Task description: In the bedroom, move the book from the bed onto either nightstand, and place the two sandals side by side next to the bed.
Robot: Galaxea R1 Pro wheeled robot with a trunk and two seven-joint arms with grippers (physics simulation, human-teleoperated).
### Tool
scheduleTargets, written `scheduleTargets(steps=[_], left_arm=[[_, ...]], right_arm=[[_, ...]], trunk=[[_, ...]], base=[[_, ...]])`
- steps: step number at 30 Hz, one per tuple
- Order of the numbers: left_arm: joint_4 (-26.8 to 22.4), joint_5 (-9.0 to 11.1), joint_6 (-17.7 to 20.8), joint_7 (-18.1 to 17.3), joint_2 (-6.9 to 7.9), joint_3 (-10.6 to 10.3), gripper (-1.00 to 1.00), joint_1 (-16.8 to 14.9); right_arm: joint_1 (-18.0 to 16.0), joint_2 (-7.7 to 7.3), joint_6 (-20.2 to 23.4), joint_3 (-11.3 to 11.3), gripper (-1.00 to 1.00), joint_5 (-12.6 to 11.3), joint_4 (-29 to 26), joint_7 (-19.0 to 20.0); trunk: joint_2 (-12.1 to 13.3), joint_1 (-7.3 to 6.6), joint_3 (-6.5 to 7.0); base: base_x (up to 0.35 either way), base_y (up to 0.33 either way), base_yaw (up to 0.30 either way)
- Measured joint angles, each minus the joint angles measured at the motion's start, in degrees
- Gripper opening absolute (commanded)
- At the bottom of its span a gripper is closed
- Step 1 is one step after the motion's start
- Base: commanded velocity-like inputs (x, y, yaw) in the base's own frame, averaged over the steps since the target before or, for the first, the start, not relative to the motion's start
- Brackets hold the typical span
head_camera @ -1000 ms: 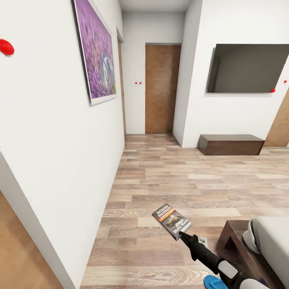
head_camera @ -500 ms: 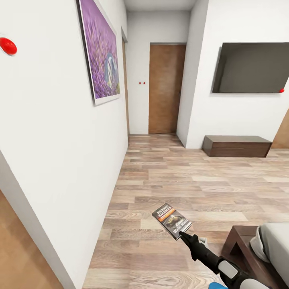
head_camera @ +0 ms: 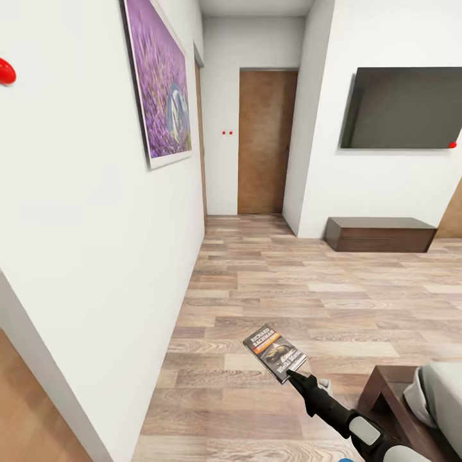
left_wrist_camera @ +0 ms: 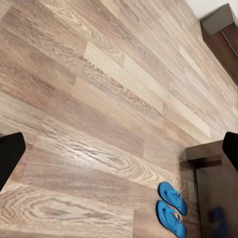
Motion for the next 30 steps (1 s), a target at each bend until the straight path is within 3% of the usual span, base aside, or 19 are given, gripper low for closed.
scheduleTargets(steps=[30], left_arm=[[0.0,0.0,0.1,0.0,-0.11,0.0,1.0,0.0]], right_arm=[[0.0,-0.05,0.0,0.0,-1.0,-0.1,0.0,0.0]], trunk=[[0.0,0.0,0.0]], base=[[0.073,0.0,0.0]])
